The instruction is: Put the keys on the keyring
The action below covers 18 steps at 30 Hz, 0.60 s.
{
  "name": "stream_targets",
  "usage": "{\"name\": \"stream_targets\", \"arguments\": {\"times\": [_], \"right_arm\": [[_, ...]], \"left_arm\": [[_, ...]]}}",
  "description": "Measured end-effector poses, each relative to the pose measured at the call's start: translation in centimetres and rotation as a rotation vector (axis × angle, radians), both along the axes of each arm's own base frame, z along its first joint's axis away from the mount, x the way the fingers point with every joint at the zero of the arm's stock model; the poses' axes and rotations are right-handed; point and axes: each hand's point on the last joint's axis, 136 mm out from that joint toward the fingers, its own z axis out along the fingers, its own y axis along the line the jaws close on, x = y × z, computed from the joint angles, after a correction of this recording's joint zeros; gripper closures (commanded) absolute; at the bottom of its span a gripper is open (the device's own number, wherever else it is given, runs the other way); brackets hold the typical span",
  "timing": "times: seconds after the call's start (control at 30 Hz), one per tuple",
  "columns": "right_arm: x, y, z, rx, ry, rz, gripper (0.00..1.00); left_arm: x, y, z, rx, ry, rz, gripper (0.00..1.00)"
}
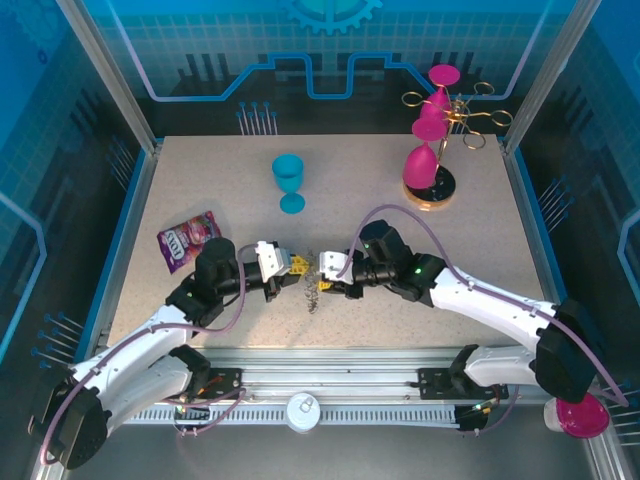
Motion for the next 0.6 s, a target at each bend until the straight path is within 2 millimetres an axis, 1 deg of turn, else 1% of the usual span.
{"name": "stream_targets", "arguments": {"times": [0.17,0.3,0.4,0.6], "right_arm": [[1.0,-1.6,2.2,0.065,-0.022,-0.054,0.73],[1.0,-1.6,3.5,0.104,-0.042,-0.054,0.7],[0.8,-1.3,3.8,0.127,-0.034,-0.039,0.7],[0.9,-0.7,3.3,0.135,-0.005,-0.025,0.8]], "left_arm": [[-0.1,-0.1,-0.1,0.0,0.004,-0.011,1.0],[-0.2,-0.2,-0.3,0.001,0.012,-0.022,1.0],[-0.2,-0.2,-0.3,0.002,0.013,-0.022,1.0],[-0.2,-0.3,-0.4,0.001,0.015,-0.026,1.0]]}}
